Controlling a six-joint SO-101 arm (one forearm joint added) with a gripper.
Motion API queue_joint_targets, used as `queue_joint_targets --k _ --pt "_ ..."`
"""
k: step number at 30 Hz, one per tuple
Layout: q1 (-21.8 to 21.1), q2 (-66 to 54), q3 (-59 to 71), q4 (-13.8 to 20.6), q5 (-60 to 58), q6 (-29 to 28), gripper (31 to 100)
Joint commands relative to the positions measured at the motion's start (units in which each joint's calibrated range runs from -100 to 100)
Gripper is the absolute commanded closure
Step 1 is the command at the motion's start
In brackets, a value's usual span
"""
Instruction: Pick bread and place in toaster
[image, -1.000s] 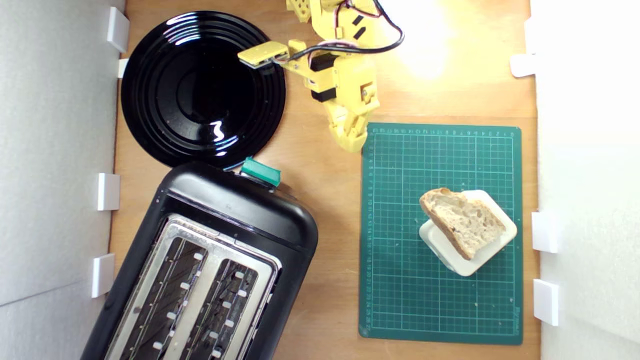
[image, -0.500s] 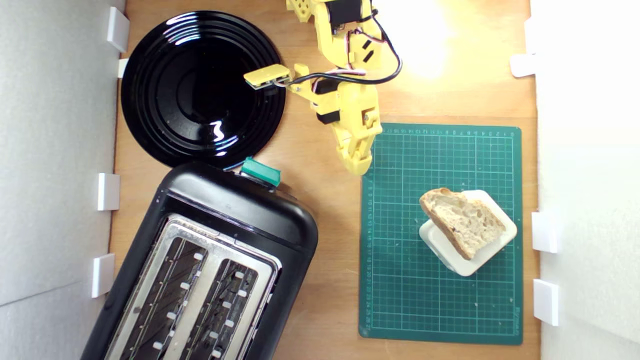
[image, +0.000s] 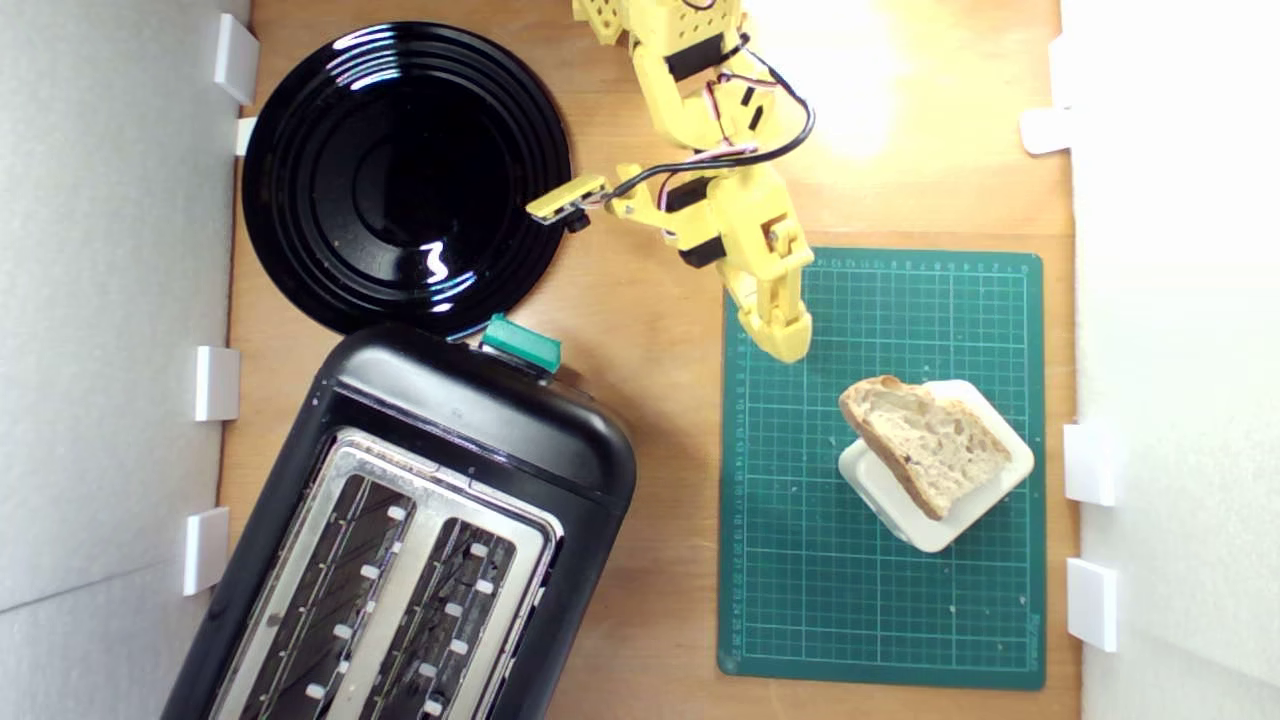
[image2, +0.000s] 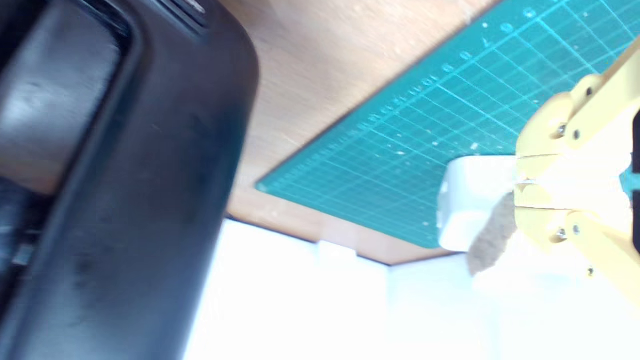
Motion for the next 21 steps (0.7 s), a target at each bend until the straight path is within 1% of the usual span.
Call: queue_joint_targets --k 1,3,5,7,10,12,21 --pt "3.14 4.47 -2.37 2.40 -10.20 -0.09 90.3" --pt "4.51 7.63 -2.46 3.58 -14.21 0.22 90.3" --pt "5.00 10.38 -2.55 4.66 -16.26 0.33 90.3" --pt "4.92 11.71 -2.55 4.57 -16.51 1.27 90.3" --pt "4.27 13.79 -2.55 4.12 -16.94 5.46 90.2" --pt "4.19 14.37 -2.46 4.12 -18.65 5.82 89.5" --pt "4.19 14.37 -2.18 3.76 -18.73 6.24 87.4"
